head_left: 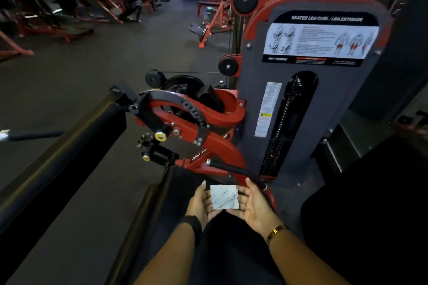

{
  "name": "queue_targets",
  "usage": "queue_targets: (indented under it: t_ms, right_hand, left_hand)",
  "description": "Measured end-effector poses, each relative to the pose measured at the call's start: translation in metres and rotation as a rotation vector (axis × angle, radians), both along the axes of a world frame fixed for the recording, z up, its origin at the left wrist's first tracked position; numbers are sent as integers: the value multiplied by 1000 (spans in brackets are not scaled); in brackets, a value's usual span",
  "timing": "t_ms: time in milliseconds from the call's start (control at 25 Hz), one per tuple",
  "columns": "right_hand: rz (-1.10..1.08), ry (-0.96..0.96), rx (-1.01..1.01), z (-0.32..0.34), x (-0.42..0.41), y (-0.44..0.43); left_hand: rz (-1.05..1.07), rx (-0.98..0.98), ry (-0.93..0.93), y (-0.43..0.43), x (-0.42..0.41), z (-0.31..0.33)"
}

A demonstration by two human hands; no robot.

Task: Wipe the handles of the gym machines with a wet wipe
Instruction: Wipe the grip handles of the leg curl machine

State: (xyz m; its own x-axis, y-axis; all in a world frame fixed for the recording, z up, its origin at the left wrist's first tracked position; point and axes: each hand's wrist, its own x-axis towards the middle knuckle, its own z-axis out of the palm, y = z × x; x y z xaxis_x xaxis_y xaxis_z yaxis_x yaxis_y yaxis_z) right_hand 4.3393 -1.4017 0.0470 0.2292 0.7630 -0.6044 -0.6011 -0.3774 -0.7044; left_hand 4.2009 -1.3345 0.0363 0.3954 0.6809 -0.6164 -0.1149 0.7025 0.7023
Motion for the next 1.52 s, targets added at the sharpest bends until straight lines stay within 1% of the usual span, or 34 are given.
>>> queue_targets:
  t_ms: [160, 280, 480, 640, 760, 920, 1080, 1160, 1240, 1360, 1400, 1440, 1480, 1520]
  right_hand:
    - [-18, 6, -4, -10, 34, 13]
    - [-20, 17, 0, -19, 52, 27]
    - [-54, 22, -11, -33, 66, 57]
    - [-62, -16, -40, -51, 75, 84]
    - [-51, -30, -55, -71, 77, 104]
    - [-59, 2, 49, -118, 74, 125]
    - [-28, -24, 68, -158, 76, 159]
    - [-72, -61, 42, -172, 74, 178]
    - [-138, -106, 4, -177, 74, 197]
    - [-192, -217, -33, -176, 77, 232]
    - [-199, -257, -31, -174, 77, 242]
    - [-195, -326, -35, -175, 76, 253]
    - [-178, -448, -47, -177, 73, 263]
    - [-152, -623, -61, -179, 70, 272]
  left_hand:
    - [6, -17, 18, 14, 35, -12]
    - [-31, -15, 43, 33, 52, -18]
    - [-89, -16, 75, 69, 70, -29]
    - [-120, -33, 80, 96, 79, -46]
    - [-110, -67, 74, 118, 82, -69]
    - [-126, -130, 16, 146, 78, -115]
    - [-179, -104, 23, 176, 80, -142]
    - [-260, -55, 49, 193, 83, -146]
    - [-309, 54, 63, 213, 87, -148]
    - [-224, 394, 201, 241, 90, -168]
    - [-175, 438, 215, 246, 91, -176]
    - [-121, 423, 208, 250, 90, -183]
    - [-49, 313, 155, 253, 89, -191]
    - [36, 157, 79, 254, 88, -199]
